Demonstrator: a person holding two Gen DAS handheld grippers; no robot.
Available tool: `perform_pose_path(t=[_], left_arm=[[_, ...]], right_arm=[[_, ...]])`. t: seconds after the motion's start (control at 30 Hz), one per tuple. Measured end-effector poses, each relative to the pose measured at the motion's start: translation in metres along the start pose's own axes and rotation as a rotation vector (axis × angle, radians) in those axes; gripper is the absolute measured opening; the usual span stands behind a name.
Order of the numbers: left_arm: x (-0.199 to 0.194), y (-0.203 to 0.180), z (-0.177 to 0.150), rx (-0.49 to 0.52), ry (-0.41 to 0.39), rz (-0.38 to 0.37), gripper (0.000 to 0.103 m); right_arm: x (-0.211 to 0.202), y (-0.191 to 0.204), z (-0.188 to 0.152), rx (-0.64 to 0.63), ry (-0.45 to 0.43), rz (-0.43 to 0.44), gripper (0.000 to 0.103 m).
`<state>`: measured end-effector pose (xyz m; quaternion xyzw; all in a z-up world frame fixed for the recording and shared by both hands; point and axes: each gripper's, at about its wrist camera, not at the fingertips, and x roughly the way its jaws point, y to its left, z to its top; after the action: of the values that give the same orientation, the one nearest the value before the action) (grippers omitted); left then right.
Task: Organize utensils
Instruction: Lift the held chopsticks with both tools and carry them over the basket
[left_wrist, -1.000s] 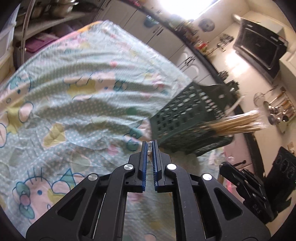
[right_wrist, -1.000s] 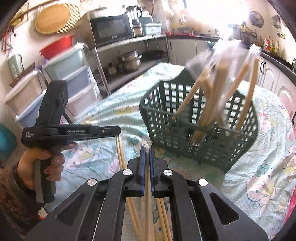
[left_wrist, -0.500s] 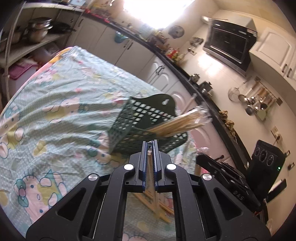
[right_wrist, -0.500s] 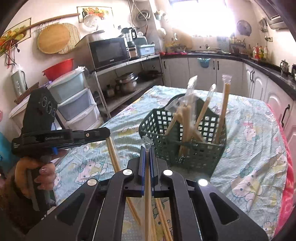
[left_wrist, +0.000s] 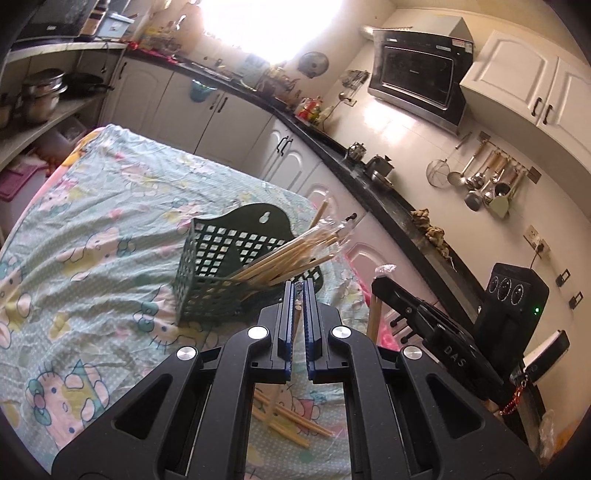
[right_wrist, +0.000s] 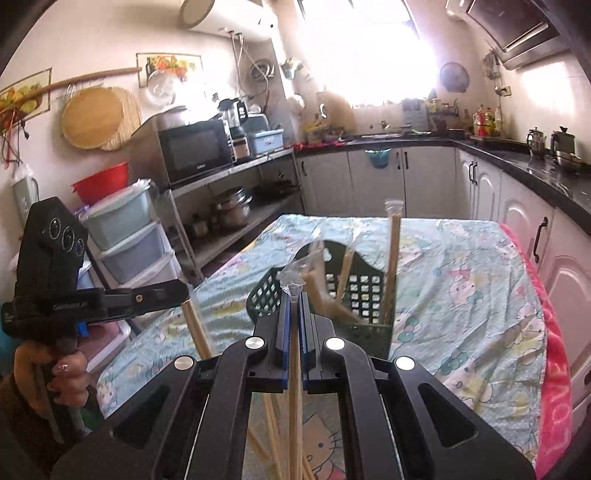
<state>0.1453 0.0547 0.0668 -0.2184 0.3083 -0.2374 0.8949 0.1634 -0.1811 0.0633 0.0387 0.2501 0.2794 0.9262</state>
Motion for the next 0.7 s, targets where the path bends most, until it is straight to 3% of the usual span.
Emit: perform_pose_path(t=[0.7], left_arm=[[-0.008, -0.044, 0.026, 0.113, -0.036, -0.037, 0.002]], right_arm=[[-0.037, -0.026, 0.024, 0.026, -0.21, -0.108, 0.004]])
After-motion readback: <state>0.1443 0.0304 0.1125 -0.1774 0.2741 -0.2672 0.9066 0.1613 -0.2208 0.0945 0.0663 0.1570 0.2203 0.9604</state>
